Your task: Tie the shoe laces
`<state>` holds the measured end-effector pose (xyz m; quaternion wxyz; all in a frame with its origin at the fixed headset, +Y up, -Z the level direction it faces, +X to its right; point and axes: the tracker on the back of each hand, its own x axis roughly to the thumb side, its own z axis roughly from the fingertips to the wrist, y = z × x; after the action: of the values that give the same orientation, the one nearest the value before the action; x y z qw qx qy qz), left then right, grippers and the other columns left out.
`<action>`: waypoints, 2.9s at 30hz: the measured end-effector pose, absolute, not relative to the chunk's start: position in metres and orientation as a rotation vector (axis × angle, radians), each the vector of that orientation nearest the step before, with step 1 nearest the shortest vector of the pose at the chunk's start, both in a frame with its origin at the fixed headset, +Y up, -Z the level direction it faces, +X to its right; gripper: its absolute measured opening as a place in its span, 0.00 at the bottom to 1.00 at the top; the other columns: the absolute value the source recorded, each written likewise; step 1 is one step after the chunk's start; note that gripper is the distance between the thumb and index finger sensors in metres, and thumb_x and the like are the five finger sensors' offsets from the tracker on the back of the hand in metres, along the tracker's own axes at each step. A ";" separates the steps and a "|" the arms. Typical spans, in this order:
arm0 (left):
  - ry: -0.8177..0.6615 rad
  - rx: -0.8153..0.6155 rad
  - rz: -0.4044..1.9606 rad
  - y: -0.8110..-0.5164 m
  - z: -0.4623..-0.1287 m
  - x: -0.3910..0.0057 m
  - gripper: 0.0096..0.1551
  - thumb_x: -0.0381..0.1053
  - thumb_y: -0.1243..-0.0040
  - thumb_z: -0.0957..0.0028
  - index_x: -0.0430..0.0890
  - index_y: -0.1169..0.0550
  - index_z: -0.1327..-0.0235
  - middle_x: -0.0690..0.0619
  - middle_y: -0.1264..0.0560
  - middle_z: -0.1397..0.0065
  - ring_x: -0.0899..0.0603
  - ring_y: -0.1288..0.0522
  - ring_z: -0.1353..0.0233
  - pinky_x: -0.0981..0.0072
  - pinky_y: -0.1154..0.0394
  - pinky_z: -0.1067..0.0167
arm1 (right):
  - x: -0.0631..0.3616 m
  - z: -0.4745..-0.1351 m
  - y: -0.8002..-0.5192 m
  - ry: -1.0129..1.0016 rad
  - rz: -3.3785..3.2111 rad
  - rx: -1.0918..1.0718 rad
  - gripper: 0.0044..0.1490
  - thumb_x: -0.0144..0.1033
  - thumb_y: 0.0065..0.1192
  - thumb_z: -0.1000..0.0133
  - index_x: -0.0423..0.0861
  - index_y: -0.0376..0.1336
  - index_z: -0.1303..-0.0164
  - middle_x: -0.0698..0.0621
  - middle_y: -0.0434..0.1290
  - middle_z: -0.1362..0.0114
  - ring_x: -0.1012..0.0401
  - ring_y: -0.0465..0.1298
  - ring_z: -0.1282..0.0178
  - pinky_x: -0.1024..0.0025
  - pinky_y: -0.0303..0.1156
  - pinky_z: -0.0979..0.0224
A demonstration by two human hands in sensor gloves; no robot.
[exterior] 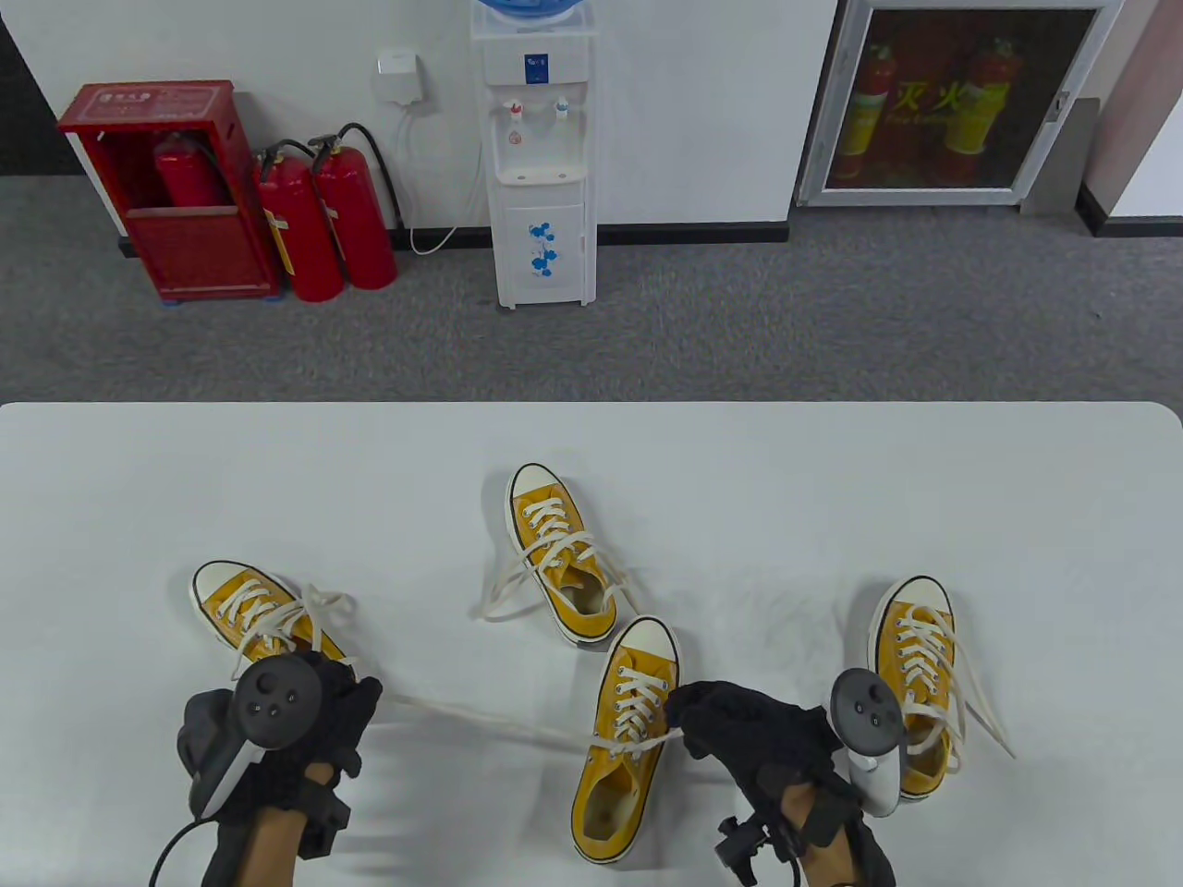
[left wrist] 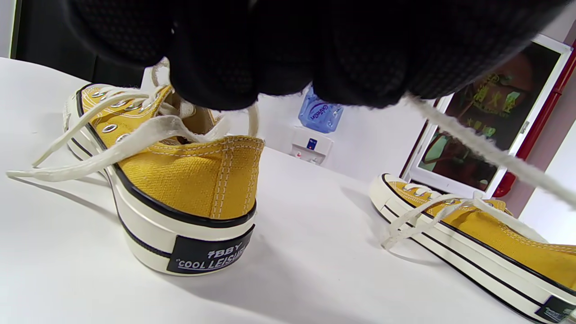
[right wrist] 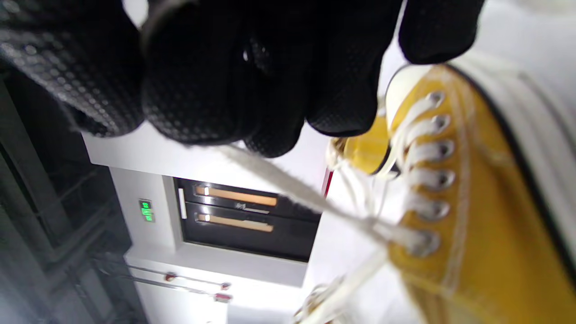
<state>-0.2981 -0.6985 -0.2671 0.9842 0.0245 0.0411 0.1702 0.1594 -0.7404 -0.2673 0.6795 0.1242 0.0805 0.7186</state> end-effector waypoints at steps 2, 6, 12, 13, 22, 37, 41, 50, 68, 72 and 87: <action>0.080 0.052 0.344 -0.698 -0.267 -0.298 0.17 0.66 0.34 0.49 0.52 0.13 0.69 0.50 0.19 0.44 0.39 0.18 0.48 0.35 0.28 0.38 | 0.154 -0.267 -0.743 0.222 1.536 0.308 0.29 0.60 0.73 0.53 0.43 0.80 0.67 0.50 0.80 0.34 0.46 0.76 0.26 0.34 0.60 0.26; 0.070 0.064 0.352 -0.697 -0.266 -0.296 0.17 0.66 0.35 0.49 0.52 0.13 0.69 0.50 0.19 0.44 0.39 0.18 0.48 0.35 0.28 0.38 | 0.143 -0.266 -0.743 0.299 1.444 0.385 0.30 0.56 0.73 0.52 0.42 0.78 0.56 0.49 0.76 0.28 0.44 0.71 0.21 0.31 0.55 0.24; 0.018 0.088 0.423 -0.691 -0.263 -0.288 0.18 0.66 0.35 0.49 0.52 0.12 0.68 0.50 0.19 0.44 0.39 0.18 0.48 0.34 0.28 0.38 | 0.131 -0.265 -0.743 0.341 1.386 0.444 0.32 0.46 0.74 0.51 0.41 0.74 0.41 0.48 0.69 0.22 0.39 0.63 0.17 0.25 0.47 0.24; 0.007 0.093 0.442 -0.690 -0.263 -0.287 0.18 0.66 0.35 0.49 0.52 0.12 0.67 0.50 0.19 0.44 0.39 0.18 0.48 0.34 0.28 0.38 | 0.130 -0.265 -0.742 0.342 1.375 0.449 0.33 0.45 0.74 0.51 0.40 0.72 0.40 0.48 0.67 0.21 0.38 0.63 0.16 0.25 0.47 0.24; -0.144 0.173 0.753 -0.673 -0.257 -0.268 0.20 0.65 0.35 0.49 0.53 0.14 0.57 0.49 0.20 0.41 0.39 0.18 0.47 0.34 0.29 0.37 | 0.116 -0.267 -0.740 0.282 1.413 0.432 0.38 0.40 0.74 0.51 0.37 0.66 0.34 0.45 0.59 0.19 0.43 0.73 0.23 0.26 0.51 0.25; -0.355 0.113 1.176 -0.637 -0.248 -0.220 0.20 0.63 0.34 0.47 0.54 0.15 0.50 0.50 0.22 0.36 0.39 0.20 0.42 0.33 0.31 0.33 | 0.104 -0.270 -0.734 0.127 1.843 0.311 0.37 0.28 0.72 0.52 0.35 0.63 0.32 0.42 0.50 0.20 0.58 0.77 0.48 0.45 0.67 0.33; -0.393 0.046 1.372 -0.636 -0.250 -0.210 0.20 0.62 0.33 0.48 0.54 0.14 0.49 0.50 0.22 0.36 0.39 0.21 0.42 0.33 0.32 0.33 | 0.095 -0.268 -0.731 0.114 1.972 0.335 0.38 0.28 0.72 0.52 0.38 0.62 0.30 0.44 0.48 0.20 0.59 0.75 0.48 0.48 0.68 0.34; -0.446 -0.056 1.503 -0.632 -0.255 -0.188 0.20 0.62 0.31 0.48 0.57 0.13 0.47 0.50 0.22 0.35 0.39 0.21 0.41 0.32 0.33 0.32 | 0.079 -0.264 -0.728 0.119 2.137 0.439 0.37 0.25 0.71 0.53 0.40 0.64 0.31 0.46 0.47 0.20 0.58 0.73 0.48 0.46 0.64 0.32; -0.110 -0.029 1.146 -0.644 -0.302 -0.177 0.19 0.64 0.31 0.49 0.58 0.13 0.50 0.52 0.20 0.39 0.40 0.20 0.44 0.33 0.32 0.33 | 0.071 -0.253 -0.722 0.088 2.149 0.626 0.28 0.19 0.66 0.55 0.51 0.78 0.47 0.51 0.61 0.23 0.55 0.72 0.47 0.39 0.56 0.27; -0.043 -0.034 0.947 -0.658 -0.312 -0.173 0.19 0.65 0.31 0.50 0.57 0.13 0.54 0.52 0.19 0.42 0.41 0.20 0.48 0.35 0.30 0.36 | 0.078 -0.256 -0.723 0.108 2.060 0.610 0.27 0.19 0.66 0.55 0.53 0.79 0.49 0.51 0.62 0.24 0.55 0.73 0.47 0.37 0.55 0.27; -0.051 -0.121 0.446 -0.715 -0.308 -0.144 0.19 0.69 0.33 0.51 0.56 0.10 0.68 0.53 0.15 0.53 0.42 0.17 0.57 0.37 0.26 0.42 | 0.096 -0.262 -0.731 0.169 1.776 0.525 0.28 0.20 0.66 0.55 0.56 0.81 0.52 0.52 0.59 0.21 0.55 0.73 0.44 0.34 0.53 0.26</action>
<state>-0.1442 -0.7151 -0.3079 0.9731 -0.0599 -0.0255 0.2208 0.0960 -0.7308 -0.2619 0.5982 0.2262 0.0730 0.7653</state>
